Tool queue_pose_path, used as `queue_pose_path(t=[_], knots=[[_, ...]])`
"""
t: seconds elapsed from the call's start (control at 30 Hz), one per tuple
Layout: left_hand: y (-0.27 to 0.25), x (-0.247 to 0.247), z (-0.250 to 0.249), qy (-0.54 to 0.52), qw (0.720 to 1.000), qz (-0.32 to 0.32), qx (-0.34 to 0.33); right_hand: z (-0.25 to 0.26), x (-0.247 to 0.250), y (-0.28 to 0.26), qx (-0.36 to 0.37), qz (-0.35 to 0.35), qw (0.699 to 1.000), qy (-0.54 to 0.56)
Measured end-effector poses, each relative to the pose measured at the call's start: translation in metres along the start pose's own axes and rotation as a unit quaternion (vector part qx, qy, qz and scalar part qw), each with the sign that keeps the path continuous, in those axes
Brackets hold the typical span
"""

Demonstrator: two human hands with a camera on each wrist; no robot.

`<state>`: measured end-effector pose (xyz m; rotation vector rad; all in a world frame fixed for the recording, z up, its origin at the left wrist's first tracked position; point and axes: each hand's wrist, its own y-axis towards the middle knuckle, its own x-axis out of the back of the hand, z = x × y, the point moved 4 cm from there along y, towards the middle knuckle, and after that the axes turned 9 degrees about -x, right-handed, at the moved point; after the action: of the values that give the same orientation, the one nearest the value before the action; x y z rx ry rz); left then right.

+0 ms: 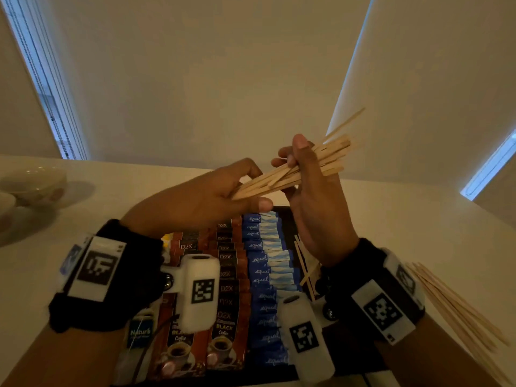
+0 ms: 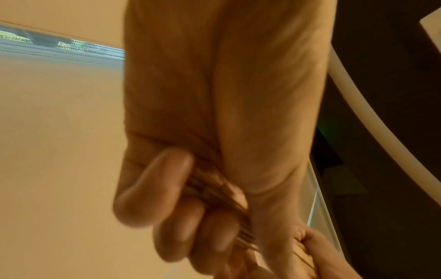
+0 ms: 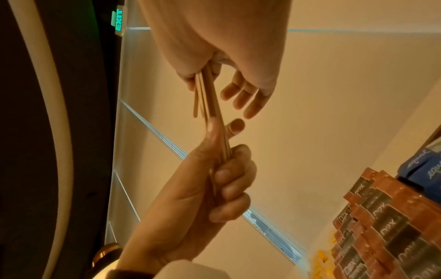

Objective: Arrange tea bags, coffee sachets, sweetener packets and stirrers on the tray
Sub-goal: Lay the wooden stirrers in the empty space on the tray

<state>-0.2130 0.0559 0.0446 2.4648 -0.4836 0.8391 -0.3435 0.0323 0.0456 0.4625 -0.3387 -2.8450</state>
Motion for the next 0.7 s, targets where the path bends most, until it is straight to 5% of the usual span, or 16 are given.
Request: queue_pose_path(t=[0.2, 0.47, 0.57, 0.7], knots=[[0.003, -0.003, -0.009, -0.05, 0.998, -0.037, -0.028, 0.0, -0.006, 0.001, 0.026, 0.018, 0.999, -0.028], [0.004, -0.007, -0.007, -0.086, 0.996, 0.005, -0.04, -0.01, 0.0, 0.003, -0.023, 0.073, 0.997, 0.005], [0.002, -0.004, -0.001, -0.037, 0.999, 0.026, -0.028, -0.004, 0.007, 0.005, -0.072, 0.094, 0.988, 0.102], [-0.006, 0.006, 0.015, 0.068, 0.997, 0.041, 0.02, 0.002, 0.031, 0.014, -0.098, 0.021, 0.976, 0.193]])
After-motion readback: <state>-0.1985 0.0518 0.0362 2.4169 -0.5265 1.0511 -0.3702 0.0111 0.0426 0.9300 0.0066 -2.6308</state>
